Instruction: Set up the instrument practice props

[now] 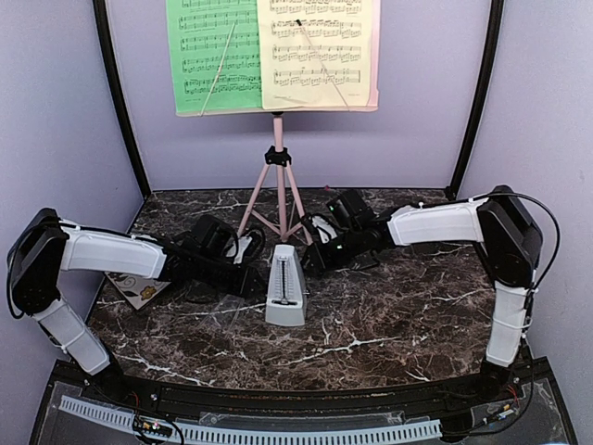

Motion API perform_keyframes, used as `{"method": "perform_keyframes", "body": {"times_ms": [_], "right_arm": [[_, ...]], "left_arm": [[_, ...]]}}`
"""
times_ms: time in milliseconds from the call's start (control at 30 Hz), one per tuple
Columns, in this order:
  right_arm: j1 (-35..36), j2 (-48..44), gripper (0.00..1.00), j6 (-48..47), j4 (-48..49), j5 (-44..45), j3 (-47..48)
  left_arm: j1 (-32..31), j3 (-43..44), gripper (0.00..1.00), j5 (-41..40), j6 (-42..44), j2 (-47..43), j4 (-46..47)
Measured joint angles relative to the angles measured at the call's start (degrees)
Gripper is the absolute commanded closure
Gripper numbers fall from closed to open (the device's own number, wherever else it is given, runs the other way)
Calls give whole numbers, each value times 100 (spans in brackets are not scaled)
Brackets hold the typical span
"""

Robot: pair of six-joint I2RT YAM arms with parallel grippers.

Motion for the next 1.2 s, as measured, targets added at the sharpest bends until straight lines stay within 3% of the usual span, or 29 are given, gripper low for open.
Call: {"method": "perform_keyframes", "body": {"times_ms": [200, 300, 400, 567, 800, 933, 1200], "right_arm": [[-4, -549, 53, -42, 13, 42, -553], [-4, -1193, 37, -20, -11, 120, -1108], [-4, -1805, 27, -50, -111, 175, -1569], [-2, -2310, 26, -138, -485, 223, -1858], [131, -2660, 42, 15, -393, 138, -2081], [221, -2166, 31, 57, -175, 13, -2004], [584, -1906, 30, 17, 188, -96, -2061]], "left_arm": [[-249, -13, 74, 94, -256, 116, 334], [-323, -55, 74, 138, -387, 142, 487], [-363, -59, 75, 142, -476, 168, 564], [-369, -72, 76, 144, -612, 184, 643], [-413, -282, 78, 177, -704, 184, 763], [-424, -319, 77, 184, -697, 181, 761], [-428, -348, 76, 177, -682, 181, 748]]}}
